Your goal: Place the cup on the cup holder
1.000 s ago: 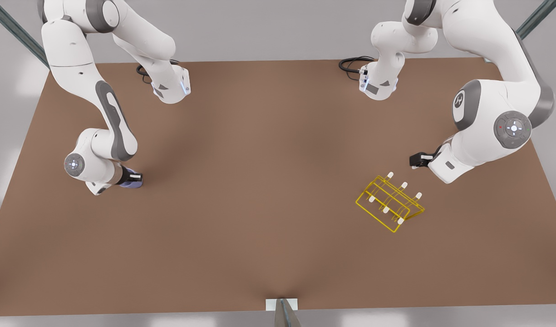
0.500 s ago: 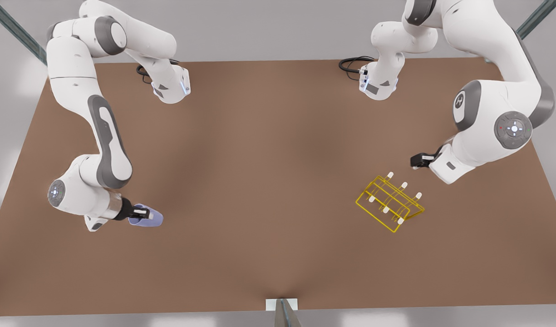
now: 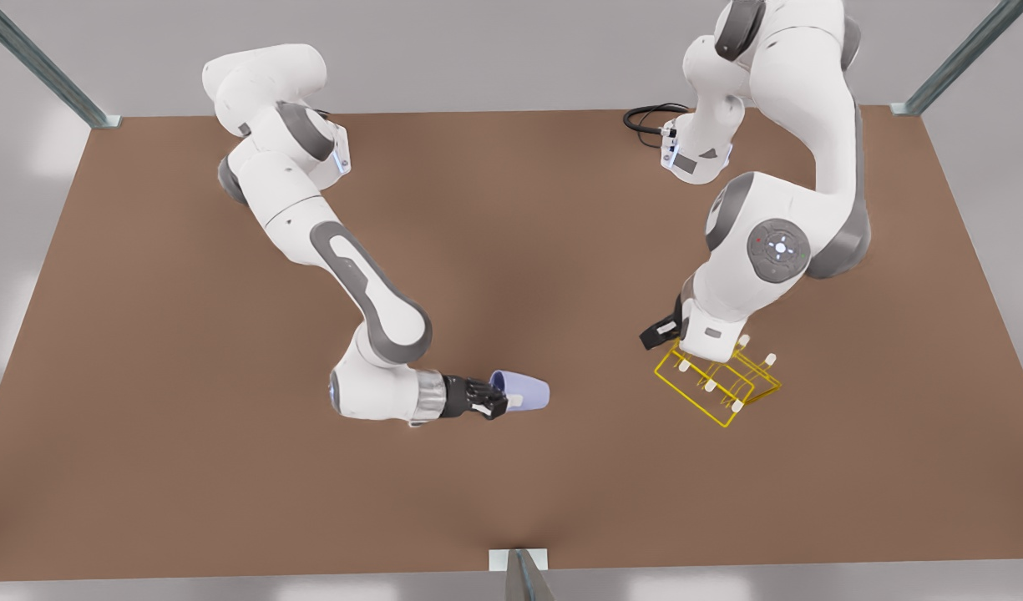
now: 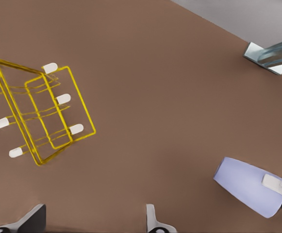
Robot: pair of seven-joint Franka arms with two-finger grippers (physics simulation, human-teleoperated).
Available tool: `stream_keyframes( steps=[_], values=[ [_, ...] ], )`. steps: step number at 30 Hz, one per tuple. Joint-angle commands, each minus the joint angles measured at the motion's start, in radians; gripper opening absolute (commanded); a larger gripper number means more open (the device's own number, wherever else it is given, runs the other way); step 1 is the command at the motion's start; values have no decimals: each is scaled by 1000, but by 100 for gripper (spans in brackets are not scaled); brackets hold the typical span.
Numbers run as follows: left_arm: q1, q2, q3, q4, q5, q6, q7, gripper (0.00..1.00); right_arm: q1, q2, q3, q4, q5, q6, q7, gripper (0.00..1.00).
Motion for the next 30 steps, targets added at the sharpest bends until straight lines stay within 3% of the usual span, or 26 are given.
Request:
stream_keyframes(
  steps=[1,9,10,13,14,15,19,21,24,27,30],
  values=[
    [-16,17,1,7,69,57,-1386,100,44,56,10,39,29,125,504,21],
    [-25,8,-28,19,-75,56,-1469,100,91,181,4,117,24,186,506,21],
    [-51,29,-28,35,-15,69,-1661,100,93,186,2,114,22,185,502,21],
    [-126,169,-34,71,50,232,-1604,100,88,186,-3,100,21,171,507,21],
    [-170,227,-31,75,53,280,-1518,100,88,186,-4,91,16,171,509,64],
    [-190,243,-32,71,74,270,-1449,100,91,184,-32,86,13,169,509,100],
    [-201,266,18,73,85,247,-1446,100,88,177,-42,78,-39,168,506,100],
    [-174,275,30,73,99,264,-1437,100,59,166,-75,69,-238,168,467,100],
    [-152,299,30,70,112,267,-1435,100,-7,10,-164,-67,-468,165,345,100],
    [-166,361,32,62,151,297,-1428,100,-176,-240,-167,-76,-787,-179,115,100],
    [-198,381,26,58,146,362,-1438,100,-349,-513,-207,-73,-852,-663,-303,100]
  ],
)
